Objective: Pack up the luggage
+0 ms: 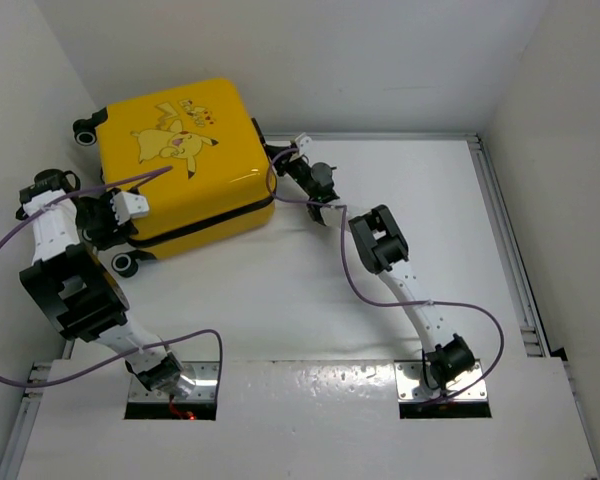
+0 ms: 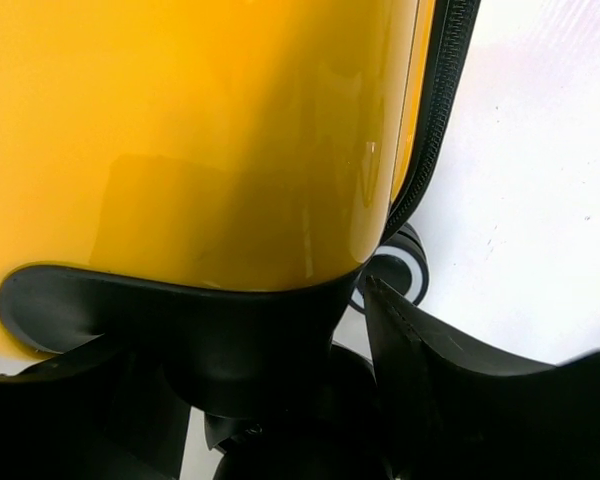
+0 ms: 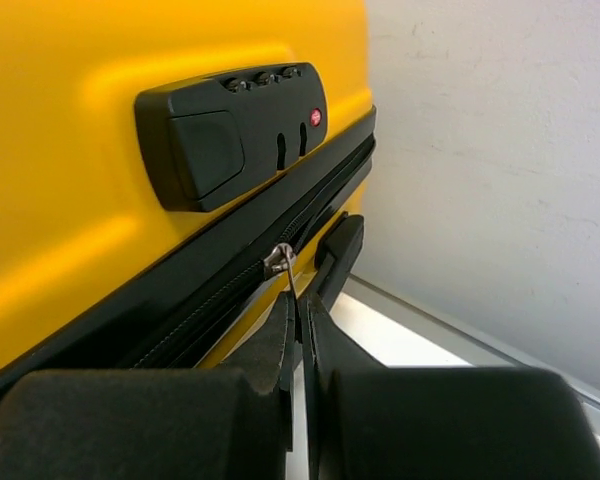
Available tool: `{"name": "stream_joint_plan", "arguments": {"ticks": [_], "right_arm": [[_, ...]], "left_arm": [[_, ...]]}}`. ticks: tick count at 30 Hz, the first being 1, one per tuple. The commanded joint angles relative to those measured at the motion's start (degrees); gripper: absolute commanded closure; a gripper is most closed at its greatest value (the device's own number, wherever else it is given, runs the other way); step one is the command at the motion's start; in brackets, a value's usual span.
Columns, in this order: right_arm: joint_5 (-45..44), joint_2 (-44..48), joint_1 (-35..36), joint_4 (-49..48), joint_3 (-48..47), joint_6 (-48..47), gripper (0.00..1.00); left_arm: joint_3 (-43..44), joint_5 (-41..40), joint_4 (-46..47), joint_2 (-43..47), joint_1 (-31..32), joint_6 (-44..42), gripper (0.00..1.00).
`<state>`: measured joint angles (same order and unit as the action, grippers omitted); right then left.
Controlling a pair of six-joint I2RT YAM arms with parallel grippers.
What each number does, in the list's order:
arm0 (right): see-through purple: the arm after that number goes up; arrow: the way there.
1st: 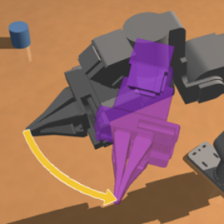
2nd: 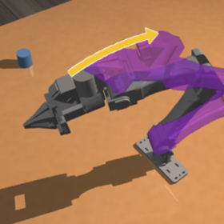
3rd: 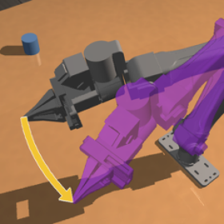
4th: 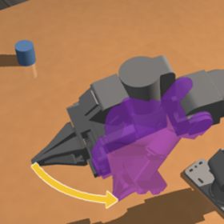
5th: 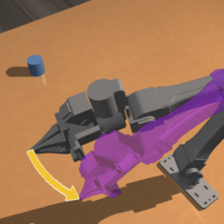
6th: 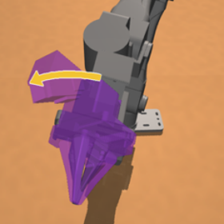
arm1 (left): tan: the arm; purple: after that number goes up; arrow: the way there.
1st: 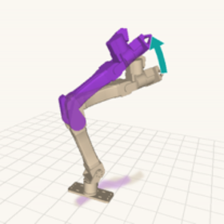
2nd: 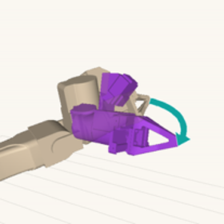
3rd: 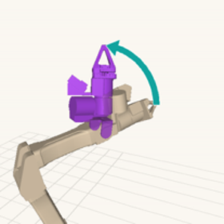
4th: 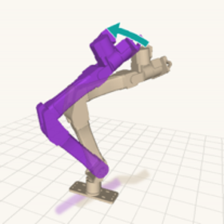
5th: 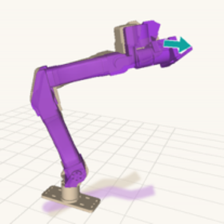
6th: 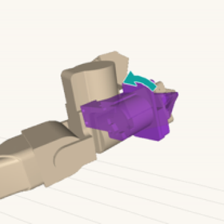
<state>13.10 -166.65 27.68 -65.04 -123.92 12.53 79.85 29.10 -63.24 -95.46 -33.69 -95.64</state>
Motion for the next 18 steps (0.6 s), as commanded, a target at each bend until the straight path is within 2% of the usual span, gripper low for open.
{"name": "stream_joint_plan", "arguments": {"ticks": [1,3,4,5,6,7,8,9,11,14,15,18], "right_arm": [[-10.38,0.27,-3.16,-0.36,-4.84,-1.81,1.0],[-11.34,-0.43,-2.99,0.34,-5.02,-2.07,1.0],[-11.87,-0.87,-2.64,1.22,-5.45,-1.9,0.95],[-11.96,-1.22,-2.81,1.23,-5.63,-1.9,0.88],[-11.96,-1.4,-2.55,1.23,-5.63,-2.07,0.75],[-12.4,-1.49,-2.37,1.4,-5.63,-2.25,0.69],[-12.57,-1.23,-2.46,1.4,-5.28,-2.08,0.61],[-12.92,-0.44,-2.46,1.14,-4.41,-1.9,0.58],[-13.97,0.35,-2.46,0.44,-3.27,-2.34,0.54],[-15.04,6.83,-2.89,-4.21,3.05,-3.13,0.49],[-14.95,8.25,-3.33,-7.79,9.33,-3.83,0.47],[-14.07,16.15,-4.74,-10.55,20.95,-3.05,0.46]], "left_arm": [[-4.8,-4.41,-11.2,-6.32,6.36,-49.03,1.0],[-4.8,-3.01,-11.2,-6.32,6.36,-48.33,1.0],[-4.8,-2.3,-10.68,-6.32,6.36,-48.33,0.88],[-4.8,-1.34,-9.89,-6.32,6.36,-45.63,0.67],[-4.8,1.19,-8.84,-5.01,6.36,-44.04,0.47],[-4.8,2.18,-7.96,-4.39,6.36,-43.15,0.32],[-5.32,5.32,-6.12,-3.6,6.36,-40.53,0.09],[-5.32,6.83,-4.45,-2.72,6.36,-38.07,0.0],[-5.32,9.38,-0.16,0.09,6.36,-34.64,0.0],[-5.32,14.04,8.54,4.73,6.36,-17.19,0.0],[-5.32,16.14,10.84,6.06,6.36,-13.04,0.0],[-5.32,20.1,18.31,11.76,5.05,-0.31,0.0]]}}
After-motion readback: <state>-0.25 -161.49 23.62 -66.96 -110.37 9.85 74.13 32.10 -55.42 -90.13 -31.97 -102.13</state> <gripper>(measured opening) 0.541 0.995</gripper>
